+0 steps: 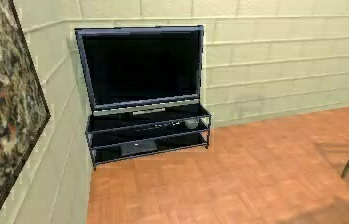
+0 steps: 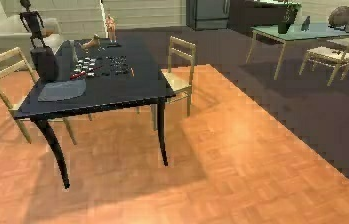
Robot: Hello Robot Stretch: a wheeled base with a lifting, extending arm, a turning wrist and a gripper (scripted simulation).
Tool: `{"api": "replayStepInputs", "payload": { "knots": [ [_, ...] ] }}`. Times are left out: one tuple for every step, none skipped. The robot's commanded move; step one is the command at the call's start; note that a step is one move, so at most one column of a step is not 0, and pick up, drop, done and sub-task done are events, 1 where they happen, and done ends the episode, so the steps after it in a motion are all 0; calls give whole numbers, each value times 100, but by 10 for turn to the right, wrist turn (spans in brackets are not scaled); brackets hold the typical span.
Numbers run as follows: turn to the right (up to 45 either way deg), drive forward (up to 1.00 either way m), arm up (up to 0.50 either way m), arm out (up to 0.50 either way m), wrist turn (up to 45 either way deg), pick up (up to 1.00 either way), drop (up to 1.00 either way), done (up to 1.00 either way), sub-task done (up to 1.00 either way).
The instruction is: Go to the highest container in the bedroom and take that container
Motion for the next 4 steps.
{"api": "replayStepInputs", "payload": {
  "knots": [
    [450,0,0,0,0,0,0,0,0],
    [270,0,0,0,0,0,0,0,0],
    [0,15,0,0,0,0,0,0,0],
    [450,0,0,0,0,0,0,0,0]
  ]
}}
